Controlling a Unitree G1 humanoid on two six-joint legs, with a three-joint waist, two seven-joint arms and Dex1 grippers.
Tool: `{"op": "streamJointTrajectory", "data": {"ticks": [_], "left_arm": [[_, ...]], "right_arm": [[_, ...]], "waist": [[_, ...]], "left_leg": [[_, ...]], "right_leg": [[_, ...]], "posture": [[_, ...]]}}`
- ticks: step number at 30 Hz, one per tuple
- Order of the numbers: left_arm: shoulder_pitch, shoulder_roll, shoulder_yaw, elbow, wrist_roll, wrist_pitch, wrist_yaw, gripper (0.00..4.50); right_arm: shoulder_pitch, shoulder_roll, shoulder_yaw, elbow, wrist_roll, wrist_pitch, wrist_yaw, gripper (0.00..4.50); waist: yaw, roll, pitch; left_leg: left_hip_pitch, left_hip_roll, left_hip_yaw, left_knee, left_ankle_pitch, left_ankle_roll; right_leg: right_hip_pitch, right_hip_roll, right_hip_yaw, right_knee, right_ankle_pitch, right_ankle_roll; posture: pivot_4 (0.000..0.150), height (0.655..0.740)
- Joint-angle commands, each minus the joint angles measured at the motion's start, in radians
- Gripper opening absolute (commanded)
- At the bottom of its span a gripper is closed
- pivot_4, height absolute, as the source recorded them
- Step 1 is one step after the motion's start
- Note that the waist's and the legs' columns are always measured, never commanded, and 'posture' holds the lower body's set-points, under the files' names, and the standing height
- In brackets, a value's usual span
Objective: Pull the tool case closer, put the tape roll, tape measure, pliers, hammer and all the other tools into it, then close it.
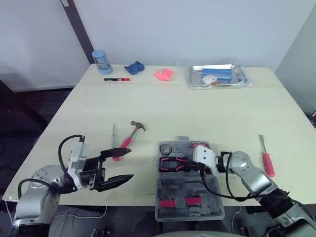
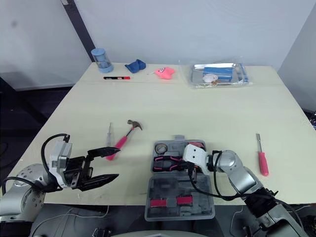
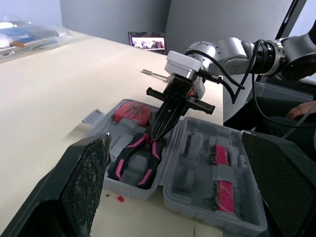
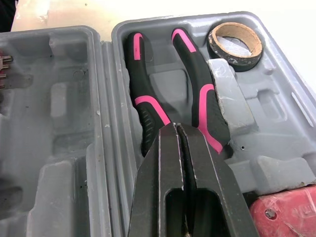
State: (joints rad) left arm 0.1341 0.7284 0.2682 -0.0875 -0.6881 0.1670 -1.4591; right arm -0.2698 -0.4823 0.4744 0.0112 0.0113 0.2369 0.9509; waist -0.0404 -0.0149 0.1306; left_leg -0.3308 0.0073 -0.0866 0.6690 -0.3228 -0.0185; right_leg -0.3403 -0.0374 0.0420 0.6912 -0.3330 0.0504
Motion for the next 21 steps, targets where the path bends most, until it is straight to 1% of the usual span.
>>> {"op": "streamJointTrajectory", "data": {"ticks": [1,3,5,7,9,11,12,13,14,16,19,21], "left_arm": [[0.004,0.0,0.014,-0.011,-0.002,-0.003,0.008,4.5],[0.008,-0.001,0.015,-0.01,-0.003,0.0,0.015,4.5],[0.017,-0.007,0.017,-0.008,-0.004,0.004,0.028,4.5],[0.022,-0.013,0.018,-0.009,-0.006,0.008,0.04,4.5],[0.024,-0.023,0.021,-0.01,-0.01,0.015,0.062,4.5],[0.025,-0.036,0.022,-0.009,-0.007,0.02,0.095,4.5],[0.031,-0.047,0.024,-0.009,0.001,0.023,0.126,4.5],[0.035,-0.056,0.026,-0.009,0.01,0.025,0.152,4.5],[0.041,-0.063,0.029,-0.009,0.017,0.023,0.172,4.5],[0.052,-0.07,0.034,-0.001,0.026,0.02,0.2,4.5],[0.071,-0.069,0.043,0.017,0.043,0.007,0.217,4.5],[0.091,-0.06,0.055,0.031,0.05,0.001,0.215,4.5]], "right_arm": [[0.078,-0.004,0.029,0.148,-0.038,0.083,-0.021,0.04],[0.082,0.02,-0.033,0.098,0.018,0.055,-0.035,0.04],[0.092,0.043,-0.118,0.004,0.107,0.039,-0.038,0.04],[0.101,0.054,-0.166,-0.056,0.164,0.04,-0.036,0.04],[0.111,0.055,-0.193,-0.096,0.191,0.028,-0.037,0.04],[0.131,0.055,-0.228,-0.147,0.219,0.016,-0.05,0.04],[0.159,0.045,-0.265,-0.193,0.244,0.009,-0.055,0.04],[0.186,0.041,-0.299,-0.227,0.26,-0.011,-0.065,0.04],[0.213,0.036,-0.33,-0.254,0.281,-0.027,-0.064,0.04],[0.258,0.013,-0.378,-0.289,0.32,-0.013,-0.051,0.04],[0.34,-0.04,-0.457,-0.309,0.355,-0.035,-0.031,0.04],[0.42,-0.087,-0.519,-0.311,0.367,-0.077,0.002,0.56]], "waist": [[0.0,0.0,0.0],[0.0,0.0,0.0],[0.0,0.003,0.003],[0.0,0.005,0.009],[0.0,0.011,0.013],[0.0,0.012,0.014],[0.0,0.012,0.014],[0.0,0.013,0.014],[0.0,0.013,0.014],[0.0,0.012,0.014],[0.002,0.012,0.015],[0.002,0.012,0.015]], "left_leg": [[0.0,0.0,0.0,0.0,0.0,0.0],[0.0,0.0,0.0,0.0,0.0,0.0],[-0.001,0.001,0.0,-0.001,0.0,0.0],[-0.002,0.001,0.0,-0.001,0.0,0.0],[-0.009,0.0,-0.001,0.0,0.0,0.0],[-0.019,-0.001,-0.002,0.0,0.0,0.0],[-0.02,-0.001,-0.002,0.0,0.0,0.0],[-0.03,0.0,-0.004,0.001,0.001,-0.001],[-0.036,-0.001,-0.003,0.001,0.003,-0.005],[-0.041,-0.002,-0.003,0.001,0.003,-0.005],[-0.041,-0.003,-0.003,0.001,0.003,-0.005],[-0.041,-0.002,-0.003,0.001,0.002,-0.003]], "right_leg": [[0.0,0.0,0.0,0.0,0.0,0.0],[0.0,-0.001,0.0,0.0,0.0,0.0],[0.0,-0.002,0.0,-0.001,0.0,0.0],[-0.001,-0.002,0.0,-0.002,0.0,0.0],[-0.006,-0.005,0.0,-0.003,0.0,0.001],[-0.015,-0.005,-0.001,-0.002,0.001,0.001],[-0.017,-0.005,-0.001,-0.002,0.001,0.001],[-0.027,-0.004,-0.002,-0.002,0.0,0.001],[-0.033,-0.004,0.0,-0.001,0.0,0.001],[-0.036,-0.006,-0.001,-0.003,0.001,0.001],[-0.036,-0.007,-0.001,-0.004,0.001,0.001],[-0.036,-0.007,-0.001,-0.004,0.001,0.001]], "posture": [[0.15,0.74],[0.15,0.74],[0.15,0.74],[0.15,0.74],[0.15,0.74],[0.15,0.74],[0.15,0.74],[0.15,0.74],[0.15,0.74],[0.15,0.74],[0.15,0.74],[0.15,0.74]]}}
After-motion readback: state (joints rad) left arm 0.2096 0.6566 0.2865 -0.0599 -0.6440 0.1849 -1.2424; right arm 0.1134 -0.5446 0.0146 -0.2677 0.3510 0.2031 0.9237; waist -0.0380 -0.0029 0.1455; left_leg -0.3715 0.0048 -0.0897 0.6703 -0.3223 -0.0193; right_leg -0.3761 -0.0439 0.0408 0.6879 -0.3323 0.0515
